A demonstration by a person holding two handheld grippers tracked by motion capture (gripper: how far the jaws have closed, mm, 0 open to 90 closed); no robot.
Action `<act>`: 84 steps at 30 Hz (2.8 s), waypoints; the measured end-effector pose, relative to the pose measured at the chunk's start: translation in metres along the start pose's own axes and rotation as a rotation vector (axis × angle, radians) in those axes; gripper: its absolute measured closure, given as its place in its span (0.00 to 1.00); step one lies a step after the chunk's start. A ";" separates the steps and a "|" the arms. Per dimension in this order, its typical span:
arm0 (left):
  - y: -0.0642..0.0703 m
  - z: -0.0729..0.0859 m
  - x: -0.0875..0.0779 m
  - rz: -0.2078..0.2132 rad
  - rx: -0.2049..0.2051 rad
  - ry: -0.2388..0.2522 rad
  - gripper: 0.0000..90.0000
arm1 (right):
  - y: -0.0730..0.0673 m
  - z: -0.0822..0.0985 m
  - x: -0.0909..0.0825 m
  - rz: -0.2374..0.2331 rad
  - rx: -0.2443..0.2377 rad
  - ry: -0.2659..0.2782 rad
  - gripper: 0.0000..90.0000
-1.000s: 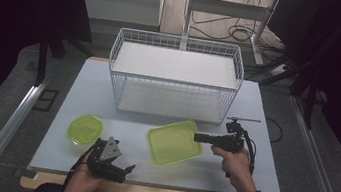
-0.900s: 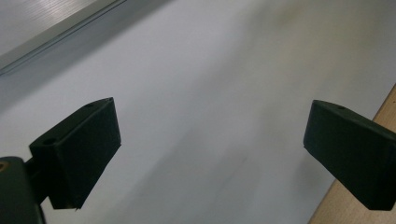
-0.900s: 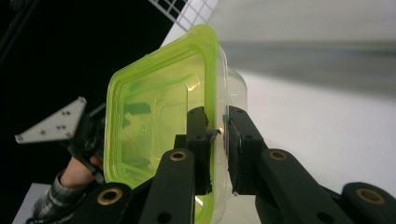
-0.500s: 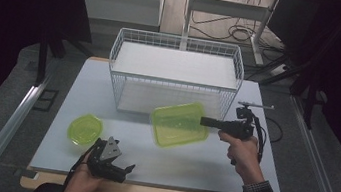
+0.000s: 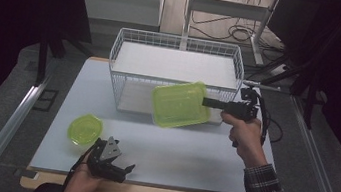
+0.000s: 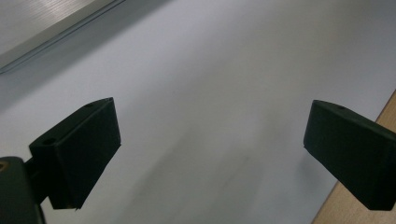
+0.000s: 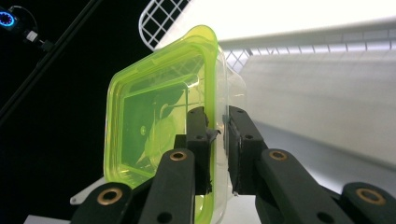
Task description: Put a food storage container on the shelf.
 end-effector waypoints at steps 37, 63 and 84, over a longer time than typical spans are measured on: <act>-0.002 -0.003 -0.002 -0.004 -0.041 0.026 0.04 | 0.003 -0.084 0.041 0.150 -0.051 0.159 0.89; -0.003 -0.003 -0.002 0.005 -0.049 0.029 0.04 | 0.029 -0.092 0.066 0.335 -0.143 0.173 0.81; -0.002 -0.002 -0.001 0.009 -0.045 0.022 0.04 | 0.038 -0.096 0.078 0.459 -0.324 0.127 0.66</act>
Point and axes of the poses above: each handheld gripper's, and its own axes: x roughly forward along the jaws, z roughly out of its underside, y roughly to its right, the point moved 9 cm from there along x, roughly forward along the jaws, and after that the axes turned 15 degrees about y, right-handed, at the moved point
